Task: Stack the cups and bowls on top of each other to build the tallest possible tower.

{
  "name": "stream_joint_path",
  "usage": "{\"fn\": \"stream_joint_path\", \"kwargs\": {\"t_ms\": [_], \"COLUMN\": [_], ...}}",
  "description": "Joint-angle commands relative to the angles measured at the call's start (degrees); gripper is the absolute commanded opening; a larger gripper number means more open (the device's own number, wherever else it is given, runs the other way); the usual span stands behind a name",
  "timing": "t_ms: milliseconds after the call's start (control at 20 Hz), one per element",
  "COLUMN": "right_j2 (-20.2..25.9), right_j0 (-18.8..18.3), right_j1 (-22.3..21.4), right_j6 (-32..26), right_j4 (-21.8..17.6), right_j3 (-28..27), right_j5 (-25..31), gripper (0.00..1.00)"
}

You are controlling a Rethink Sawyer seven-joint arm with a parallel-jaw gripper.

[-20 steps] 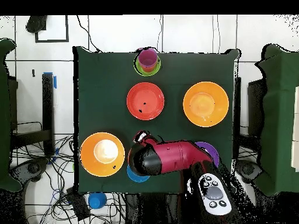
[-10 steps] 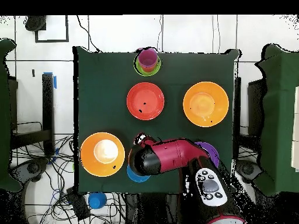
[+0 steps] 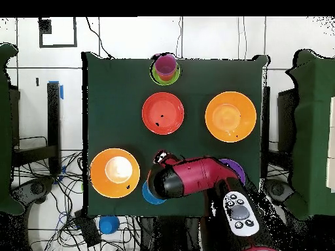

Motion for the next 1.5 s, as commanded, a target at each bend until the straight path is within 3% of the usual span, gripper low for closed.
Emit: {"fn": "stream_joint_path", "kwargs": {"t_ms": [50,750,1500], "right_j2": [5.03,0.99,-6.27], "right_j0": [-0.1,4.16,6.17], "right_j1": [0.18,2.64,7.78], "right_j6": [-7.94,-1.74,0.56], "right_j4": [-4.94,-8.43,-13.81], "right_j3": [5.59,8.22,4.35], "right_j5": [0.92,-4.56,-10.06], "gripper": [1.0,1.0,1.0]}}
